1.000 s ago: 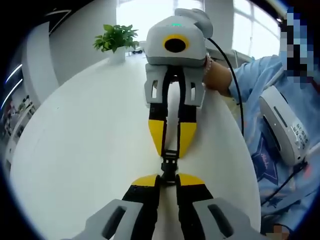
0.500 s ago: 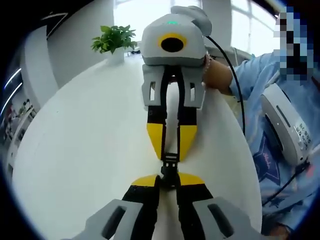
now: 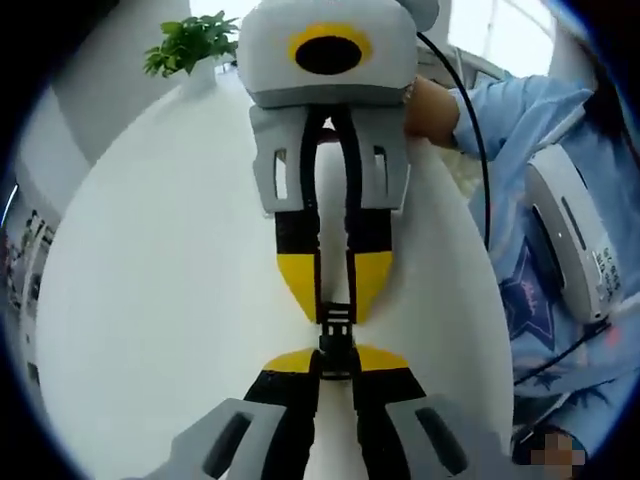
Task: Snap the two parts of the plastic buckle together until the buckle closes and remains connected.
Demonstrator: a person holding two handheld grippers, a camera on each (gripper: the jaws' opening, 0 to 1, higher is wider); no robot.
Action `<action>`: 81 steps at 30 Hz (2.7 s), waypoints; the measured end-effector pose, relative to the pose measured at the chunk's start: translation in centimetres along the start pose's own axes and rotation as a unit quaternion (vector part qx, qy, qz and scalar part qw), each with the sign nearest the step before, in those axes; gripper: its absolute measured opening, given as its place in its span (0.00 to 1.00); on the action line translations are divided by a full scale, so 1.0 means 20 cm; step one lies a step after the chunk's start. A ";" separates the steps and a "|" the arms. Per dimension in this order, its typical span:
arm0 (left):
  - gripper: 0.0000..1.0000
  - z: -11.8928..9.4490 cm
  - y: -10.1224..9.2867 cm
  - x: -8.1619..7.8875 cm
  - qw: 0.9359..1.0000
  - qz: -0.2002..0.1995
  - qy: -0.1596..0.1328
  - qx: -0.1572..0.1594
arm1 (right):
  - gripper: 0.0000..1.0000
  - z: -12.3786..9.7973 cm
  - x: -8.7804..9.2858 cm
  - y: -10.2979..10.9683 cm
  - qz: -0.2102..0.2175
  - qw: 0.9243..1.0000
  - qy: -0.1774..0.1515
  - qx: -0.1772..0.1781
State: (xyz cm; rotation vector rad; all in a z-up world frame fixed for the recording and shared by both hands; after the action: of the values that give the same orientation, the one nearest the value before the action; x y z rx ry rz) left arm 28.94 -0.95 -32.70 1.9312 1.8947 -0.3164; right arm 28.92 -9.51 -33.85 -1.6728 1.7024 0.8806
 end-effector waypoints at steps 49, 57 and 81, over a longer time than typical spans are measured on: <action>0.09 0.00 0.00 -0.02 0.999 -0.027 0.033 0.005 | 0.00 -0.10 0.04 0.05 -0.001 0.999 0.031 -0.006; 0.08 0.01 -0.03 -0.02 0.999 -0.042 0.035 0.003 | 0.00 -0.09 0.05 0.05 0.008 0.999 0.034 -0.012; 0.09 0.02 -0.02 -0.02 0.999 -0.040 0.018 0.001 | 0.02 -0.09 0.06 0.04 0.018 0.999 0.033 -0.026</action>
State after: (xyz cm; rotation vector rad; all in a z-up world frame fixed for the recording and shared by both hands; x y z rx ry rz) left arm 28.60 -1.53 -32.82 1.8781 1.9989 -0.3096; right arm 28.21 -11.62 -33.65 -1.7273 1.7734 0.9018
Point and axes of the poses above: the point that each gripper's makers call its tool centre point, and the gripper's own axes: z roughly forward along the fingers, y roughly to its left, x roughly out of its underside, the point moved 6 cm from there along -z, roughly backward along the fingers, and after that the axes turned 9 degrees about -x, right-handed, at the moved point
